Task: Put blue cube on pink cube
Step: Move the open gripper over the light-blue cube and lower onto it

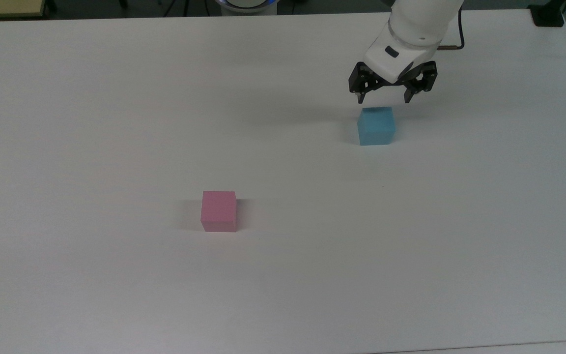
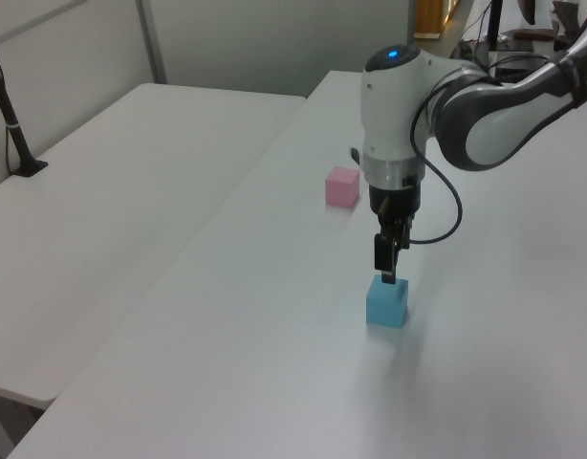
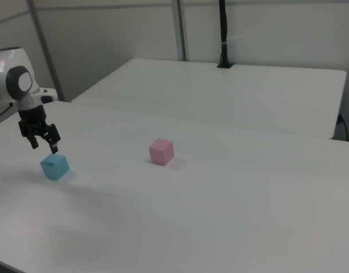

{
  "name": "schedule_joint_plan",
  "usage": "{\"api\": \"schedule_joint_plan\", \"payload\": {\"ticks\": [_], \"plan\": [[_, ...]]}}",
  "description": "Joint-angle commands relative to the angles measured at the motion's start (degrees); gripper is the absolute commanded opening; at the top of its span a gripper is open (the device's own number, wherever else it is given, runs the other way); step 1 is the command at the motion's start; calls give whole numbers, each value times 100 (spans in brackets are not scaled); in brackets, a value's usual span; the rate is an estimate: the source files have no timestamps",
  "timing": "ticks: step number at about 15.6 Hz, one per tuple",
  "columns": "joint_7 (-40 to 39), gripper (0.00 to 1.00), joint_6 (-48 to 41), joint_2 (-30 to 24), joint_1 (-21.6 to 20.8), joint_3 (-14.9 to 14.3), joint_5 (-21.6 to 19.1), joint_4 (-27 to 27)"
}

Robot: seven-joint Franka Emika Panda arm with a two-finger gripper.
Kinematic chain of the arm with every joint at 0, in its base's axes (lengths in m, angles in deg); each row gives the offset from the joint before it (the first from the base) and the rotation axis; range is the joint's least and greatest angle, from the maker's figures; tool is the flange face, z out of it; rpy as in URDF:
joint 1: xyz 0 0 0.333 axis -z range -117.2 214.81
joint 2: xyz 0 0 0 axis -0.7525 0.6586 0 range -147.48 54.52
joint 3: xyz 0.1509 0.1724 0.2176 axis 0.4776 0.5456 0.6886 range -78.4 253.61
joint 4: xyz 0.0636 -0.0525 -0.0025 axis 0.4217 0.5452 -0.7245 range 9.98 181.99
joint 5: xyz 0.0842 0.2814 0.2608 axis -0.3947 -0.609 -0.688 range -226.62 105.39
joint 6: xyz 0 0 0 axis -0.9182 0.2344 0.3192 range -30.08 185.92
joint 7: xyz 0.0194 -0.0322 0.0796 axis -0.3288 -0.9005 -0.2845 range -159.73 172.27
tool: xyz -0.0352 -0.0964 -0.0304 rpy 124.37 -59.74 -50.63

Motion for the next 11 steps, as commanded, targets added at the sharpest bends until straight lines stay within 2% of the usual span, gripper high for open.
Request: {"api": "schedule_joint_plan", "payload": {"ticks": [1,11], "plan": [[71,100,380,-14,-83,-66,-7,361],[71,100,1190,461,-83,-66,-7,467]]}}
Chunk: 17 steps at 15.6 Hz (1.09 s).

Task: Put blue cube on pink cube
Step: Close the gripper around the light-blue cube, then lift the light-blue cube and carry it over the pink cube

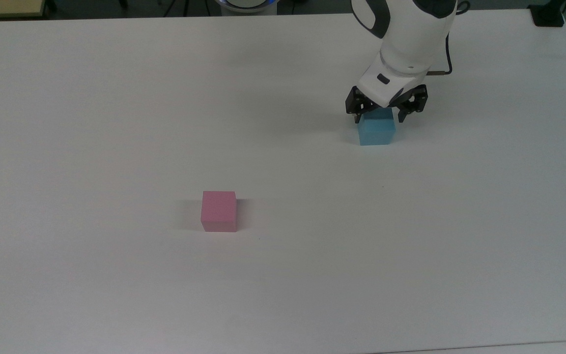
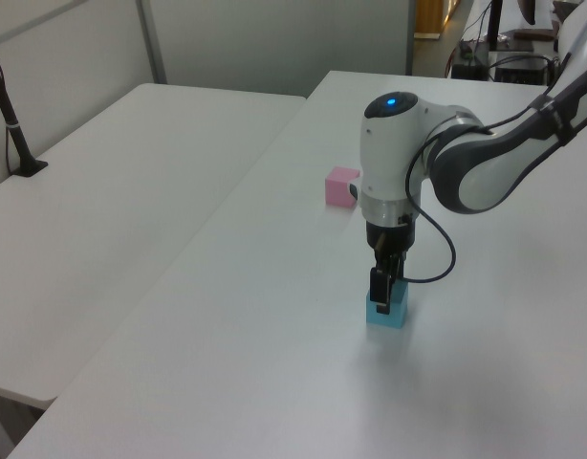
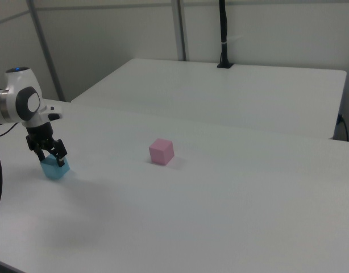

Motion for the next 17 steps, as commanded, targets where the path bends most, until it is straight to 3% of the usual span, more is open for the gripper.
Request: {"api": "schedule_joint_plan", "payload": {"ticks": [1,2,4,8,13,17], "plan": [[71,85,186,27,-83,-65,-7,79],[71,64,185,27,-91,-65,-7,70],[71,38,185,27,-100,-65,-7,53],[45,19,63,-52,-109,-65,2,35],[-139,16,-1129,-745,-65,-65,-7,-394],[-288,17,-2668,-834,-4,-108,-25,-1632]]}}
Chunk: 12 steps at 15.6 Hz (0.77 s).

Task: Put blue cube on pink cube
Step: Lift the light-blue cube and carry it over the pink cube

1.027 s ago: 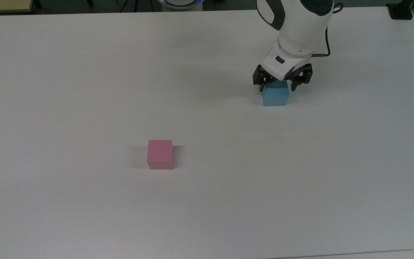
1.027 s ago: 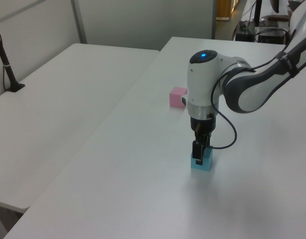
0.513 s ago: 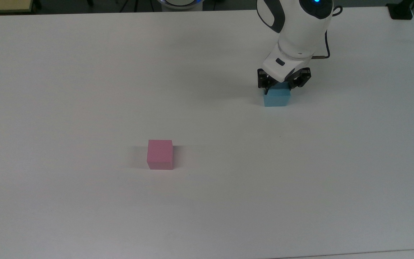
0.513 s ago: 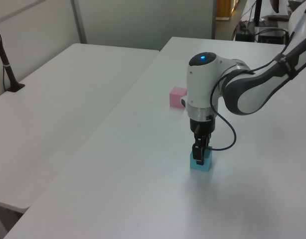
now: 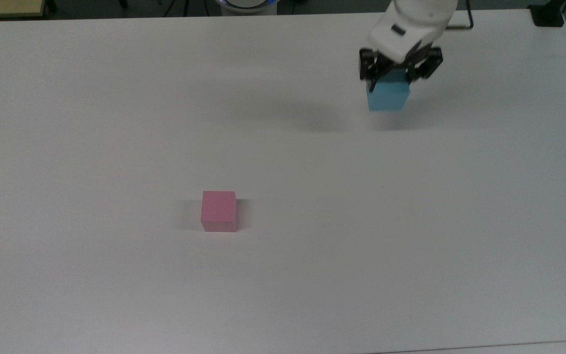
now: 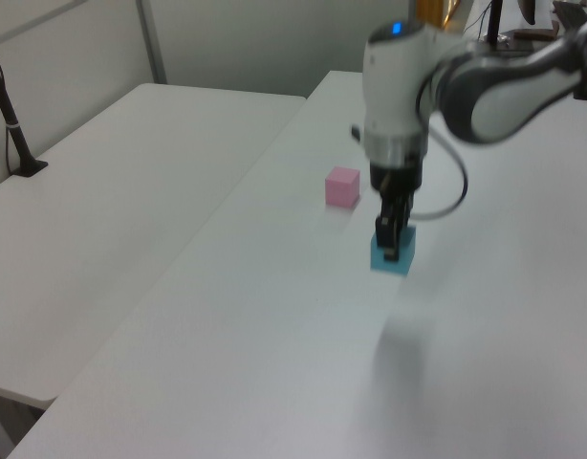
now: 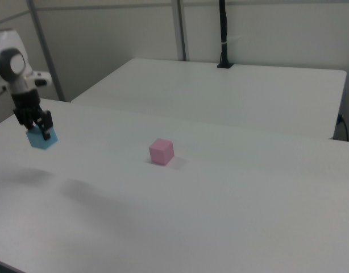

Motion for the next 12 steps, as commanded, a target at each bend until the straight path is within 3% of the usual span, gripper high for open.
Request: {"api": "schedule_joint_plan", "payload": {"ticks": [1,4,8,12], "plan": [[-297,17,-1240,-141,-1,-126,-27,-1017],[-525,17,-1611,-361,69,-162,0,-1274],[-921,17,-1603,-353,516,-188,9,-1309],[-1447,17,-1550,42,1122,-530,-35,-1810]]}}
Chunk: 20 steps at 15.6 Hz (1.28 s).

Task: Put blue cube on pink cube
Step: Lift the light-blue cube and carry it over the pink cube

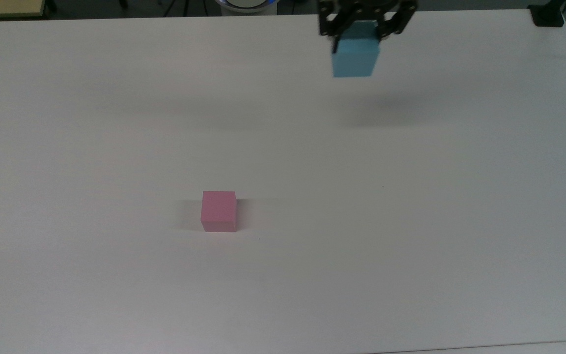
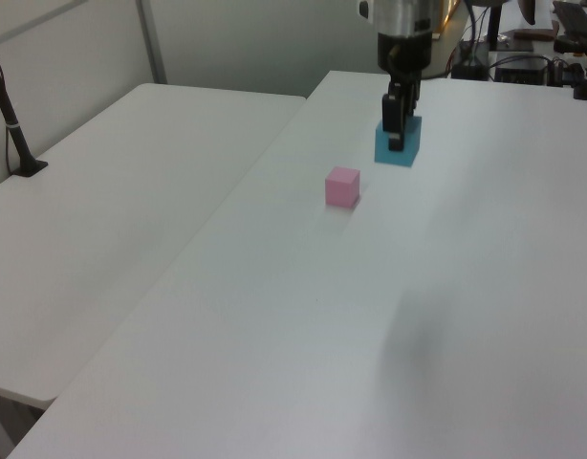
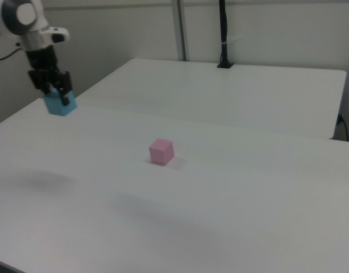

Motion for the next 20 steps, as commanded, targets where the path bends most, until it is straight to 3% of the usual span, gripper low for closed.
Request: {"api": "schedule_joint_plan", "payload": {"ticks": [1,5,8,12,20], "plan": [[-730,17,-31,447,536,-354,-44,-518],[-1714,17,75,597,985,-855,-71,-563],[-2015,17,75,623,1310,-865,-88,-563],[-2016,18,110,702,1337,-865,-123,-563],[-1761,18,1717,1607,1329,-829,-185,-580]]}}
